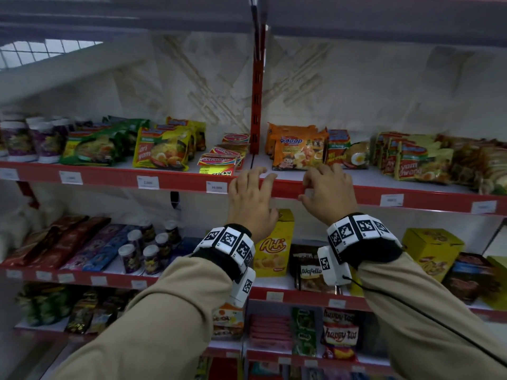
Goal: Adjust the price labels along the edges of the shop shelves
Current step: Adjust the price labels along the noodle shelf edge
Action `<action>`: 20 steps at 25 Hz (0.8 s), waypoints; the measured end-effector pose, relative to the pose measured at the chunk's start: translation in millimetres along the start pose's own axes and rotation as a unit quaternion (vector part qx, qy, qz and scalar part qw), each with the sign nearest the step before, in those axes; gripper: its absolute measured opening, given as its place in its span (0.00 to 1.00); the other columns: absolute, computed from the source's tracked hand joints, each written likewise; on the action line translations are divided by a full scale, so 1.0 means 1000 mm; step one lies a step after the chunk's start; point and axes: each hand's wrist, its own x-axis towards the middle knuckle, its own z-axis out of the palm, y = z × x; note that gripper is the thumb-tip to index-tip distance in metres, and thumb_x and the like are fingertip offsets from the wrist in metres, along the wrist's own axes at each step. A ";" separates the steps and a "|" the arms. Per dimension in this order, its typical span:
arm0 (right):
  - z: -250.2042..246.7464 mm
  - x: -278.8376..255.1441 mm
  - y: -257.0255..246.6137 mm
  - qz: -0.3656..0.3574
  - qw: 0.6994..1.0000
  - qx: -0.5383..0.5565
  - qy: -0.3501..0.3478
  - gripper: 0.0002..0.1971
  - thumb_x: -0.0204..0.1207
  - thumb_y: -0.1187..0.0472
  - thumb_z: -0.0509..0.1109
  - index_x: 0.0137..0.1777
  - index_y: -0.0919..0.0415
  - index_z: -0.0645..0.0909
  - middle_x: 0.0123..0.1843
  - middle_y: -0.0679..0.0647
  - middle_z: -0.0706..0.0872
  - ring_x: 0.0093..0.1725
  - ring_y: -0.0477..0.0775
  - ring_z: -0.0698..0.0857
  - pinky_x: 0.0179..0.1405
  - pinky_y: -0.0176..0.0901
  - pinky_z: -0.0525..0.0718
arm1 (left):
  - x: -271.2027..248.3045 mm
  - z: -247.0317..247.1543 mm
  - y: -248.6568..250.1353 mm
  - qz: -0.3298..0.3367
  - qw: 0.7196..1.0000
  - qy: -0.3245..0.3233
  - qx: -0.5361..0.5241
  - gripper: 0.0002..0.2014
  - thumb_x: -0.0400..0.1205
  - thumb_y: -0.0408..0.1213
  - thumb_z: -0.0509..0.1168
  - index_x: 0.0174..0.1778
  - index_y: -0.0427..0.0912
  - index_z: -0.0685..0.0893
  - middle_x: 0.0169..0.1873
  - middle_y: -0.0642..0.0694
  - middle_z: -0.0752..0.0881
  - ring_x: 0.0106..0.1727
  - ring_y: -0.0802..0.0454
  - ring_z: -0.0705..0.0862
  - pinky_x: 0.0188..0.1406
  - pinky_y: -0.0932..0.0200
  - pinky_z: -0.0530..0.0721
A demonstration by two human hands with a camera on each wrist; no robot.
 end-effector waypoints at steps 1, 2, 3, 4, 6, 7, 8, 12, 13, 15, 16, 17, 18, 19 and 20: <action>-0.001 -0.002 0.005 -0.003 1.000 0.009 0.003 0.14 0.70 0.51 0.75 0.50 0.54 0.76 0.57 0.54 0.81 0.59 0.60 0.72 0.55 0.54 0.71 | 0.003 0.001 0.006 0.028 1.000 -0.006 -0.006 0.32 0.72 0.46 0.68 0.73 0.48 0.71 0.71 0.45 0.70 0.72 0.43 0.65 0.68 0.46 0.62; -0.001 -0.003 0.009 -0.009 1.000 0.021 0.004 0.13 0.71 0.53 0.74 0.51 0.55 0.77 0.57 0.55 0.80 0.59 0.60 0.72 0.55 0.54 0.71 | 0.007 0.002 0.012 0.056 0.998 -0.014 -0.010 0.31 0.73 0.45 0.68 0.73 0.47 0.71 0.69 0.45 0.72 0.71 0.42 0.67 0.67 0.47 0.64; -0.001 -0.005 0.012 -0.019 0.999 0.033 0.004 0.11 0.72 0.57 0.74 0.51 0.57 0.77 0.57 0.56 0.80 0.58 0.61 0.73 0.54 0.54 0.72 | 0.010 0.004 0.018 0.083 0.996 -0.024 -0.009 0.29 0.73 0.44 0.67 0.73 0.45 0.72 0.68 0.45 0.74 0.69 0.43 0.69 0.65 0.48 0.66; 0.000 -0.005 0.015 -0.029 0.999 0.044 0.005 0.10 0.72 0.61 0.72 0.52 0.58 0.77 0.57 0.57 0.80 0.58 0.62 0.73 0.54 0.54 0.73 | 0.013 0.006 0.023 0.105 0.994 -0.034 -0.005 0.28 0.75 0.44 0.67 0.71 0.43 0.74 0.66 0.44 0.75 0.67 0.43 0.71 0.64 0.49 0.67; 0.002 -0.006 0.017 -0.041 0.997 0.064 0.010 0.10 0.72 0.65 0.72 0.52 0.60 0.77 0.56 0.58 0.79 0.57 0.62 0.73 0.52 0.53 0.75 | 0.018 0.008 0.029 0.121 0.991 -0.047 0.000 0.24 0.76 0.44 0.66 0.69 0.41 0.75 0.63 0.44 0.76 0.64 0.43 0.73 0.62 0.51 0.70; 0.003 -0.006 0.018 -0.042 0.996 0.074 0.016 0.11 0.71 0.65 0.73 0.52 0.60 0.78 0.55 0.58 0.80 0.56 0.62 0.74 0.50 0.54 0.75 | 0.019 0.008 0.029 0.120 0.992 -0.045 -0.003 0.22 0.77 0.43 0.65 0.67 0.41 0.76 0.62 0.44 0.76 0.63 0.43 0.73 0.60 0.52 0.71; 0.003 -0.006 0.020 -0.041 0.996 0.082 0.023 0.12 0.70 0.65 0.74 0.53 0.60 0.78 0.54 0.58 0.80 0.56 0.62 0.75 0.49 0.54 0.76 | 0.021 0.009 0.029 0.119 0.992 -0.040 -0.008 0.20 0.77 0.42 0.65 0.65 0.40 0.77 0.61 0.43 0.77 0.61 0.43 0.73 0.59 0.52 0.72; 0.007 -0.007 0.025 -0.061 0.993 0.090 0.037 0.13 0.71 0.63 0.74 0.55 0.61 0.81 0.53 0.59 0.84 0.55 0.63 0.76 0.49 0.53 0.75 | 0.029 0.008 0.031 0.117 0.992 -0.033 -0.026 0.13 0.77 0.39 0.65 0.55 0.38 0.78 0.54 0.41 0.78 0.56 0.42 0.74 0.51 0.52 0.72; 0.007 -0.007 0.025 -0.068 0.994 0.079 0.038 0.12 0.72 0.63 0.73 0.55 0.61 0.81 0.52 0.59 0.84 0.54 0.63 0.76 0.49 0.53 0.75 | 0.031 0.007 0.032 0.110 0.993 -0.037 -0.033 0.13 0.77 0.39 0.66 0.54 0.38 0.78 0.54 0.41 0.77 0.56 0.42 0.73 0.50 0.52 0.72; 0.010 -0.008 0.025 -0.075 0.996 0.050 0.027 0.11 0.74 0.63 0.70 0.56 0.61 0.81 0.52 0.60 0.83 0.54 0.63 0.74 0.50 0.54 0.75 | 0.034 0.007 0.034 0.094 0.993 -0.045 -0.048 0.12 0.77 0.39 0.66 0.53 0.39 0.77 0.53 0.41 0.77 0.56 0.42 0.73 0.48 0.52 0.71; 0.010 -0.008 0.024 -0.074 0.996 0.036 0.015 0.12 0.75 0.62 0.69 0.57 0.61 0.80 0.53 0.60 0.82 0.55 0.63 0.74 0.50 0.55 0.75 | 0.035 0.007 0.035 0.089 0.994 -0.045 -0.054 0.11 0.77 0.38 0.66 0.53 0.39 0.78 0.53 0.41 0.77 0.55 0.42 0.73 0.46 0.53 0.69; 0.010 -0.008 0.023 -0.070 0.997 0.024 0.003 0.12 0.75 0.61 0.68 0.57 0.61 0.80 0.54 0.60 0.81 0.56 0.63 0.73 0.50 0.55 0.75 | 0.035 0.007 0.035 0.087 0.994 -0.042 -0.059 0.09 0.78 0.37 0.65 0.52 0.39 0.78 0.52 0.41 0.77 0.55 0.42 0.73 0.44 0.55 0.67; 0.009 -0.006 0.022 -0.065 0.998 0.018 -0.007 0.11 0.76 0.60 0.67 0.56 0.61 0.80 0.55 0.60 0.80 0.57 0.63 0.73 0.50 0.55 0.75 | 0.035 0.008 0.034 0.084 0.993 -0.039 -0.068 0.08 0.78 0.36 0.65 0.51 0.40 0.79 0.51 0.41 0.78 0.55 0.42 0.73 0.42 0.57 0.65; 0.007 -0.005 0.022 -0.059 0.998 0.028 -0.014 0.10 0.76 0.59 0.67 0.55 0.61 0.81 0.55 0.60 0.79 0.57 0.62 0.73 0.50 0.54 0.75 | 0.034 0.008 0.033 0.081 0.993 -0.037 -0.081 0.07 0.79 0.35 0.64 0.50 0.40 0.80 0.51 0.42 0.78 0.55 0.43 0.73 0.42 0.58 0.65; 0.004 -0.003 0.022 -0.054 0.997 0.054 -0.017 0.08 0.76 0.60 0.68 0.53 0.61 0.81 0.54 0.60 0.78 0.57 0.62 0.73 0.50 0.54 0.75 | 0.035 0.009 0.032 0.076 0.992 -0.038 -0.096 0.06 0.79 0.35 0.64 0.50 0.40 0.80 0.50 0.42 0.78 0.55 0.43 0.73 0.42 0.58 0.65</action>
